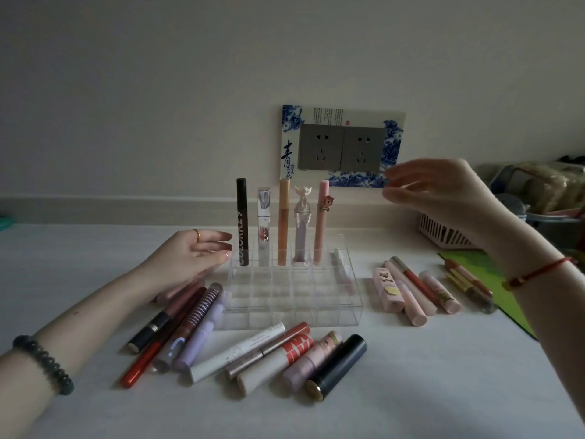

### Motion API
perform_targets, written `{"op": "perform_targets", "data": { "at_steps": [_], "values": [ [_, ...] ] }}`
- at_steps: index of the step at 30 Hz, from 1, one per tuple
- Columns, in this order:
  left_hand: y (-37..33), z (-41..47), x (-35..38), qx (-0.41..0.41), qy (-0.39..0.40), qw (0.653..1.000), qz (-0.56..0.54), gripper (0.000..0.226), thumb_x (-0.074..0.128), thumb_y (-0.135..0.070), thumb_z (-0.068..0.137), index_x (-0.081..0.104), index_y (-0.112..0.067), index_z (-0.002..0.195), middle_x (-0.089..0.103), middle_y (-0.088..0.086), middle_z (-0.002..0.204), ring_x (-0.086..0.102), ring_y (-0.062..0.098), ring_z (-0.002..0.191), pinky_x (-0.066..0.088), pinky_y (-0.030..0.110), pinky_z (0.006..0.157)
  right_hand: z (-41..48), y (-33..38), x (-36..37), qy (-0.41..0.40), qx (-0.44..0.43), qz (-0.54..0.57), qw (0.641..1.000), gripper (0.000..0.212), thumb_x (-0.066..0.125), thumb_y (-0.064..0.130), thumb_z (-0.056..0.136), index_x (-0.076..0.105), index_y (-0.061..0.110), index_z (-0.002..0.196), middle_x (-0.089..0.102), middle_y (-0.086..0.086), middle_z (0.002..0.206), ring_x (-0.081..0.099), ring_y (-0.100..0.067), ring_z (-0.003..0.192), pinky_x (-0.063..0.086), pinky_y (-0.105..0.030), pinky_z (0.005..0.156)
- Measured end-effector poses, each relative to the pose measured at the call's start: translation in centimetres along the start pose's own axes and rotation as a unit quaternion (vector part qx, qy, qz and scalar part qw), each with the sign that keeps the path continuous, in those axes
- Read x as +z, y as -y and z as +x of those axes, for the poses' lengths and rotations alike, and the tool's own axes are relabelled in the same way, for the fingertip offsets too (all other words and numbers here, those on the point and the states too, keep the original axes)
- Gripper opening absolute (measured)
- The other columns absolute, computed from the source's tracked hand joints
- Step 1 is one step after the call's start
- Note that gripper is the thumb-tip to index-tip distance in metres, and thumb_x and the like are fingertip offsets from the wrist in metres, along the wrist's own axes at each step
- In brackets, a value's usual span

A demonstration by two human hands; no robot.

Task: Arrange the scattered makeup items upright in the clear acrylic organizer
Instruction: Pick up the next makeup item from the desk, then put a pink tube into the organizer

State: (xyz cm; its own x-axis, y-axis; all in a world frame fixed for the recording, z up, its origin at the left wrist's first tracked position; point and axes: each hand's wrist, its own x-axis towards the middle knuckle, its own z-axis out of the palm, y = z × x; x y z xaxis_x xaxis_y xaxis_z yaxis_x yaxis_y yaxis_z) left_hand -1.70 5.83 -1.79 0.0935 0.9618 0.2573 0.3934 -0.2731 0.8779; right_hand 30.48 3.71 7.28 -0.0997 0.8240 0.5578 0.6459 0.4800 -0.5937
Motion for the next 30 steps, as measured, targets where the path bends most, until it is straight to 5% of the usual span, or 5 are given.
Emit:
{"op": "perform_targets", "data": {
  "at_steps": [4, 9, 17, 24, 30],
  "values": [
    [0.0, 0.0, 0.3, -0.004, 0.003, 1.000, 0.002, 0.025, 0.061, -0.003, 0.080, 0.057, -0.025, 0.090, 0.062, -0.009, 0.085, 0.060, -0.015, 0.062, 0.046, 0.001, 0.059, -1.3, -1.8, -1.0, 0.009, 0.018, -0.068, 0.997, 0.026, 0.070, 0.018, 0.072, 0.065, 0.021, 0.097, 0.066, 0.010, 0.079, 0.063, -0.003, 0.068, 0.048, -0.009, 0.062],
    [0.0, 0.1, 0.4, 0.007, 0.006, 1.000, 0.007, 0.026, 0.060, -0.001, 0.080, 0.056, -0.024, 0.091, 0.061, -0.007, 0.086, 0.059, -0.015, 0.060, 0.045, 0.000, 0.057, -2.4, -3.8, -0.2, 0.053, 0.033, -0.119, 0.991, 0.026, 0.070, 0.015, 0.072, 0.067, 0.014, 0.098, 0.067, -0.001, 0.082, 0.062, -0.009, 0.073, 0.050, -0.022, 0.072],
    [0.9, 0.4, 0.1, -0.004, 0.013, 1.000, -0.017, 0.026, 0.060, 0.000, 0.079, 0.058, -0.022, 0.093, 0.064, 0.000, 0.093, 0.062, -0.012, 0.067, 0.048, 0.006, 0.064, -1.8, -5.4, 2.0, 0.095, 0.043, -0.181, 0.978, 0.020, 0.068, 0.020, 0.074, 0.067, 0.016, 0.094, 0.067, 0.000, 0.083, 0.061, -0.012, 0.073, 0.050, -0.024, 0.077],
    [0.7, 0.3, 0.3, 0.009, 0.002, 1.000, -0.003, 0.027, 0.061, -0.002, 0.079, 0.056, -0.026, 0.089, 0.062, -0.007, 0.089, 0.061, -0.014, 0.066, 0.046, 0.000, 0.064, -2.8, -8.8, 2.8, 0.092, 0.097, -0.272, 0.953, 0.020, 0.063, 0.026, 0.079, 0.070, 0.011, 0.091, 0.068, -0.004, 0.087, 0.057, -0.014, 0.070, 0.047, -0.022, 0.069],
    [0.6, 0.2, 0.2, -0.004, -0.003, 1.000, 0.013, 0.026, 0.062, -0.005, 0.079, 0.058, -0.018, 0.101, 0.063, -0.006, 0.090, 0.058, 0.003, 0.085, 0.046, 0.002, 0.066, -2.6, -10.0, 4.2, 0.090, 0.154, -0.294, 0.939, 0.029, 0.063, 0.039, 0.076, 0.070, 0.011, 0.079, 0.062, -0.002, 0.075, 0.058, -0.019, 0.070, 0.052, -0.031, 0.066]
  ]
}}
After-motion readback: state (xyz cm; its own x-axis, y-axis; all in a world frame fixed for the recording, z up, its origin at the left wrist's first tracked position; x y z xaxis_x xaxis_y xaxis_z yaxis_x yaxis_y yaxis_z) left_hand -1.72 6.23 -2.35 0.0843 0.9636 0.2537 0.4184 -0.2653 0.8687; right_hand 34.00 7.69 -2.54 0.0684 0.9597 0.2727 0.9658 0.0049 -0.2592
